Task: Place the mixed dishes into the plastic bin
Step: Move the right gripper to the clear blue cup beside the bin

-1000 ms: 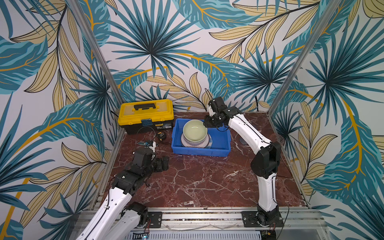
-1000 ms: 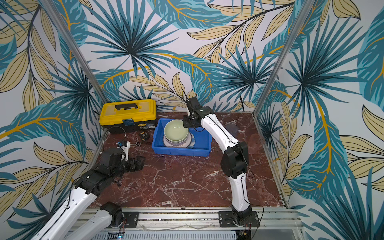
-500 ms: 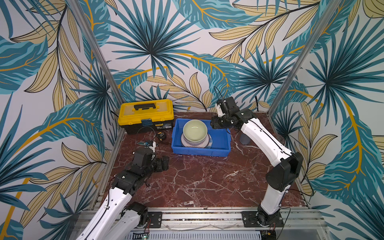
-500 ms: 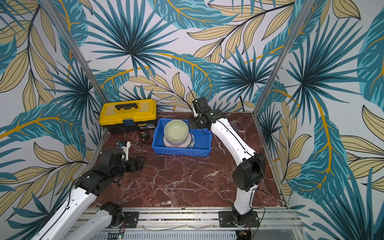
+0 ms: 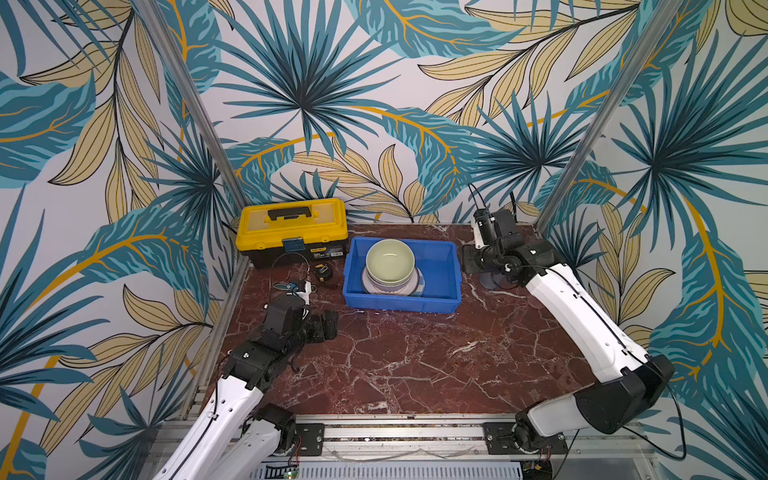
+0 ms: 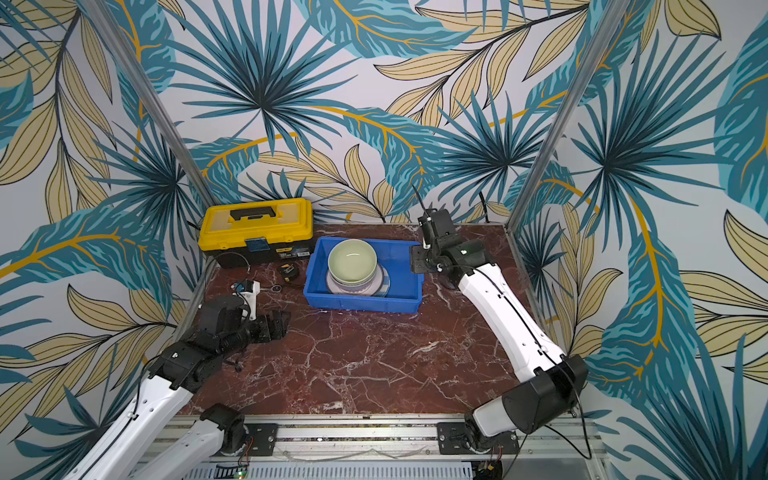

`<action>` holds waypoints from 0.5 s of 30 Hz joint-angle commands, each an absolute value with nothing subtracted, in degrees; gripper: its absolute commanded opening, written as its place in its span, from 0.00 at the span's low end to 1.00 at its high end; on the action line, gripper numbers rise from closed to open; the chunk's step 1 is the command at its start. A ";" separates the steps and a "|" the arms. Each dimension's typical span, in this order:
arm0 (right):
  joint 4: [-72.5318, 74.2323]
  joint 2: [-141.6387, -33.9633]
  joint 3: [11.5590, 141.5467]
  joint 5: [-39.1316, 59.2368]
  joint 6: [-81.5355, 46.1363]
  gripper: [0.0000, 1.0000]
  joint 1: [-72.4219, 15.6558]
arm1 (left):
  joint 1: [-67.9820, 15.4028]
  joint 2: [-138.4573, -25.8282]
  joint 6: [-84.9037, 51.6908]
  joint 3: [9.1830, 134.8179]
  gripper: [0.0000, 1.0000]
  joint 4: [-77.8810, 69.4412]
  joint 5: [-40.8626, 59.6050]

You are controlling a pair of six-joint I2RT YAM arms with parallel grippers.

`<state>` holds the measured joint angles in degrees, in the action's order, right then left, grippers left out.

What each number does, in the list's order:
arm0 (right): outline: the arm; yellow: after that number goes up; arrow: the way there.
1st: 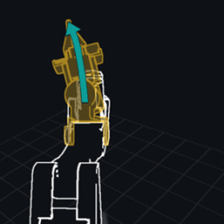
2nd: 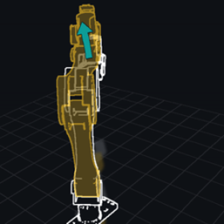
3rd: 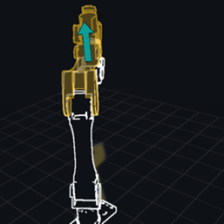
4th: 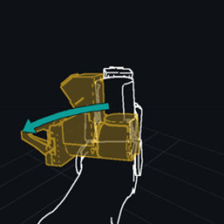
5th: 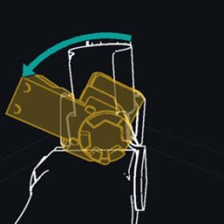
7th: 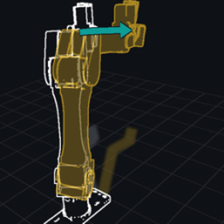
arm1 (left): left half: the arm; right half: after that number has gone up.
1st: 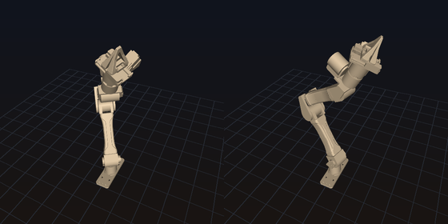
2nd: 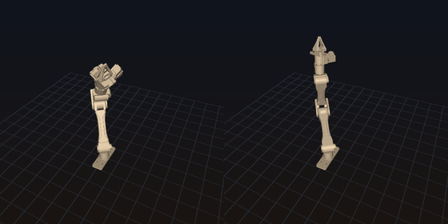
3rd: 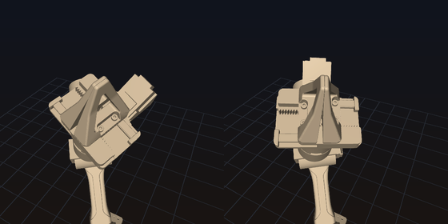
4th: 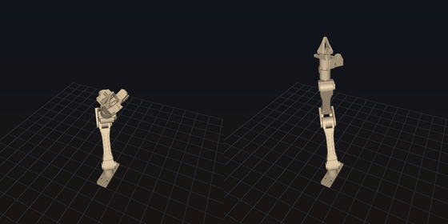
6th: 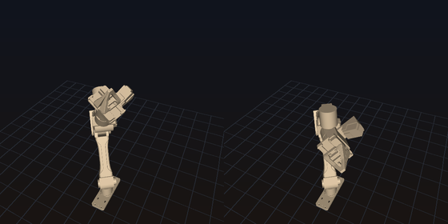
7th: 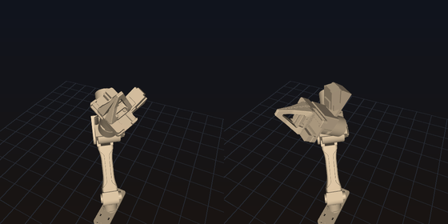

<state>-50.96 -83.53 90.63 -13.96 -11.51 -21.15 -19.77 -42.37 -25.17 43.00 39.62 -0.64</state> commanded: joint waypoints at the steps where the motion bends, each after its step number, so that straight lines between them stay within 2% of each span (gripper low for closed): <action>1: -53.13 -81.79 88.18 -15.73 -10.54 0.65 -18.62 | -19.52 -42.00 -25.75 42.76 0.93 38.14 -0.81; 7: -53.50 -82.00 87.16 -14.06 -12.64 0.56 -11.86 | -19.54 -41.98 -25.67 42.80 0.93 38.13 -0.88; 15: -51.25 -85.17 86.52 -13.11 -13.76 0.52 -3.67 | -19.58 -41.57 -25.84 42.63 0.93 38.14 -0.79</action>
<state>-52.34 -83.26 87.99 -13.91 -12.69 -5.65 -19.77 -42.35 -25.45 43.00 39.59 -0.64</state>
